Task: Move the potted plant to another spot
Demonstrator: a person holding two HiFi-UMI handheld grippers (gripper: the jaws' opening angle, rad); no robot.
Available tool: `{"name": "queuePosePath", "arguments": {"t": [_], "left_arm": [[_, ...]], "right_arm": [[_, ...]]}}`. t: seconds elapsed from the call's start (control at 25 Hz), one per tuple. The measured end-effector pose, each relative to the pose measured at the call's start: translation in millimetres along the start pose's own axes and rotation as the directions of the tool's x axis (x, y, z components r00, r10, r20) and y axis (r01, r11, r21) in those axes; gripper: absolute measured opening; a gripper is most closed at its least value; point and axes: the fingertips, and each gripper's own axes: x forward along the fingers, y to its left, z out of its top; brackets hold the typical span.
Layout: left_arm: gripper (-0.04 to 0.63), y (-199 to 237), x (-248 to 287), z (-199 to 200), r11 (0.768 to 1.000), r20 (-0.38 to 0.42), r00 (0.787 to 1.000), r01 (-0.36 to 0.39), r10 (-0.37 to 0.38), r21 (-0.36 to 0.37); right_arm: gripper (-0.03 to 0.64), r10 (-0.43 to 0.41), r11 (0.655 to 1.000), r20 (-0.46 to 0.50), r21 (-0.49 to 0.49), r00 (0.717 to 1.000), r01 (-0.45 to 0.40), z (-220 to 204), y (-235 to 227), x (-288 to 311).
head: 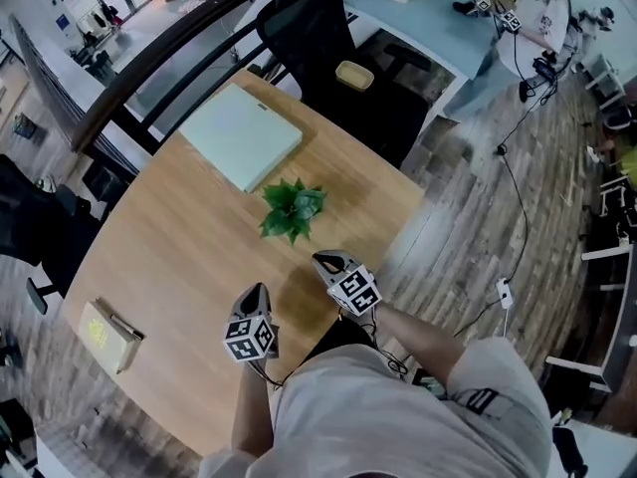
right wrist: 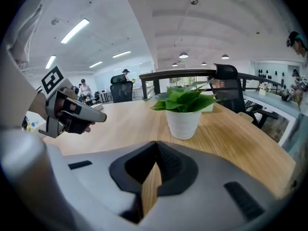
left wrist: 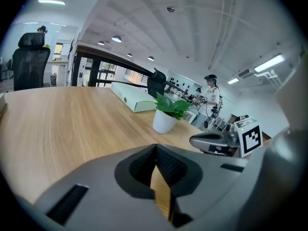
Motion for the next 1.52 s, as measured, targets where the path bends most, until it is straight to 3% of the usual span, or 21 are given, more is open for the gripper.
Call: {"name": "queuePosePath", "arguments": {"t": [0.48, 0.64, 1.24, 1.52], "left_arm": [[0.012, -1.8, -37.4, 5.2, 1.000, 0.064, 0.998, 0.000, -0.002, 0.020], [0.012, 2.4, -59.1, 15.9, 0.999, 0.120, 0.993, -0.016, 0.012, 0.031], [0.012, 2.7, -141.6, 83.2, 0.994, 0.346, 0.937, -0.069, 0.038, 0.080], [0.012, -0.2, -169.5, 113.2, 0.991, 0.426, 0.904, -0.088, 0.036, 0.105]], "right_arm": [[0.003, 0.039, 0.999, 0.030, -0.027, 0.999, -0.038, 22.8, 70.2, -12.7], [0.003, 0.024, 0.999, 0.084, -0.029, 0.996, -0.021, 50.7, 83.7, -20.1], [0.003, -0.023, 0.997, 0.308, -0.065, 0.951, 0.045, 164.2, 107.4, -55.6], [0.003, -0.028, 0.991, 0.411, -0.108, 0.911, 0.079, 217.0, 115.6, -74.0]]}}
